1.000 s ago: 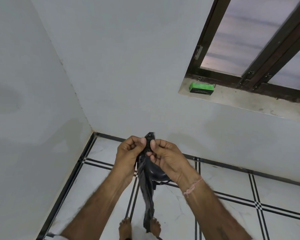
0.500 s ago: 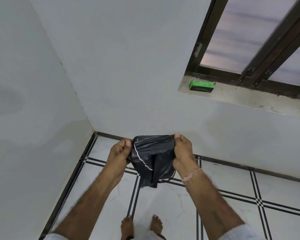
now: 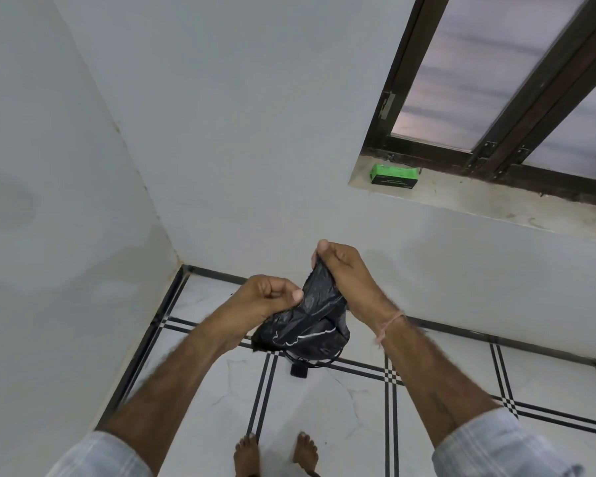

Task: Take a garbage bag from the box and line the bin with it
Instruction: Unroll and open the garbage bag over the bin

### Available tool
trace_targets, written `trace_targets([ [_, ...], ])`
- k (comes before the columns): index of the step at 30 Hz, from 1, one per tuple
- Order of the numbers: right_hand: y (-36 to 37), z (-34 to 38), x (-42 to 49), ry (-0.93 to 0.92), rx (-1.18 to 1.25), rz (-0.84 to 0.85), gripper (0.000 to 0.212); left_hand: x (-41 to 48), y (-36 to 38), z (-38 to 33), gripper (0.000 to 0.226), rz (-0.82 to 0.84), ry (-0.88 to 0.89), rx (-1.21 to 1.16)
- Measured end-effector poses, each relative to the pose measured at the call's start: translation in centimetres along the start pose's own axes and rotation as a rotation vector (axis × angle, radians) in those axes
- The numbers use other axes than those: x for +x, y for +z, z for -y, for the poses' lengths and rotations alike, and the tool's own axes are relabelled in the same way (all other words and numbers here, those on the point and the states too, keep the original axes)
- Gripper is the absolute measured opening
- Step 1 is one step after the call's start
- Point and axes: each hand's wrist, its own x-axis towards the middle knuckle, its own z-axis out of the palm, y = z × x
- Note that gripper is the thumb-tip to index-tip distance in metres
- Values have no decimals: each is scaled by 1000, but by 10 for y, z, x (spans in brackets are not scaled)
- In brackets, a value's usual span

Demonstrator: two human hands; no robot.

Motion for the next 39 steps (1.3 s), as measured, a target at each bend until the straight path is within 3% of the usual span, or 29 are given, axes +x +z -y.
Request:
trace_targets([
  [9,3,-14,2,39,-2,59,46,-11,15,4,22,28,-177,-381],
  [11,6,-22,3,0,-72,-23,48,-13,19,5,20,-38,-180,-411],
  [13,7,-27,-2,-103,-225,-230,29,-12,22,6,26,-149,-158,-460],
  [15,13,-26,-19,-143,-164,-413,16,-9,24,9,31,-247,-111,-475],
  [18,32,-23,-47,40,185,-187,28,-7,29,7,24,-305,-82,-536],
  [20,41,-25,-55,151,285,-105,32,-5,31,9,31,-296,-90,-595],
  [26,34,-20,-53,325,557,-188,16,4,29,25,41,-292,-103,-651],
  [31,15,-30,-41,501,694,-286,12,-1,13,35,27,-333,-103,-840],
  [36,-6,-42,-27,658,839,-344,20,-2,0,40,58,-431,-89,-1079],
  [39,-9,-49,-22,722,833,-335,28,-2,-2,37,48,-416,-125,-1023],
])
